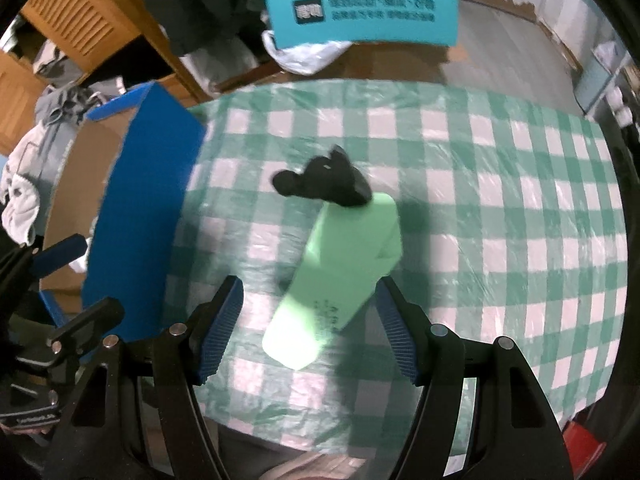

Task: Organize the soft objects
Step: 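Move both grippers to the black sock and light green pad on the table, then pinch the edge of the light green pad with the right gripper and lift it, then grasp the black sock with the left gripper, then carry the black sock with the left gripper while the right gripper carries the green pad to the box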

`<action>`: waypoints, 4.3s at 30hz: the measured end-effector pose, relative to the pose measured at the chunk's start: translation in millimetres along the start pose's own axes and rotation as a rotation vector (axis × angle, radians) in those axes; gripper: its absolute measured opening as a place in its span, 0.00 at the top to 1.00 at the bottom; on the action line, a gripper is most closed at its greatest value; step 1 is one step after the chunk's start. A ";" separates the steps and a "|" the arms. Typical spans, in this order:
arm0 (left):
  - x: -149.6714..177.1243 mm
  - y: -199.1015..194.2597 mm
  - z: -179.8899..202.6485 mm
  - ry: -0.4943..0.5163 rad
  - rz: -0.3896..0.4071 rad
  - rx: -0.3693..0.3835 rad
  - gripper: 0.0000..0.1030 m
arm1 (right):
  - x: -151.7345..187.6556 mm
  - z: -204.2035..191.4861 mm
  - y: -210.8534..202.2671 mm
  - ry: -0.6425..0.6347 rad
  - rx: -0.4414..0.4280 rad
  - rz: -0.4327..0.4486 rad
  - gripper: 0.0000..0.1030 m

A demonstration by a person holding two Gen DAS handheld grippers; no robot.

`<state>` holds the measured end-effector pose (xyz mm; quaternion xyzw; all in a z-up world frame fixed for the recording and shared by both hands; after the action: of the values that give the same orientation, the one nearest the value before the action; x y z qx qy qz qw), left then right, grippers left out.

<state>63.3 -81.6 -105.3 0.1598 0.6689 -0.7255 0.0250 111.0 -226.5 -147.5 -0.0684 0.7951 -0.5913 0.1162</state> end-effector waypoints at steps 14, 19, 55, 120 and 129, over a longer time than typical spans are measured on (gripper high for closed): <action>-12.6 55.5 16.8 0.000 -0.078 -0.014 0.25 | -6.8 55.9 44.7 0.133 -0.023 -0.073 0.34; -14.5 72.6 13.0 -0.023 -0.105 -0.008 0.25 | -10.5 57.1 57.4 0.136 -0.018 -0.090 0.34; 0.0 83.2 -19.1 -0.080 -0.145 0.008 0.26 | -5.1 1.0 97.3 -0.018 0.175 -0.079 0.31; -121.6 154.6 67.1 0.055 -0.107 0.072 0.52 | -13.4 130.8 14.5 0.172 0.064 0.069 0.93; -115.9 129.8 61.6 0.044 -0.073 0.064 0.59 | -11.1 116.9 -1.4 0.139 0.085 0.099 0.93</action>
<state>193.4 -175.9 -196.2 0.1522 0.6511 -0.7433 -0.0213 152.7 -332.2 -177.1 0.0171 0.7779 -0.6212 0.0926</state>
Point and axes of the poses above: each gripper's, at about its wrist camera, not at the fingertips, and y roughly the way its jaws point, z to its right, x to its underside, the point moved 4 cm from there along y, roughly the way its jaws point, and after that the axes turned 10 degrees about -z, right-handed, at the moved point
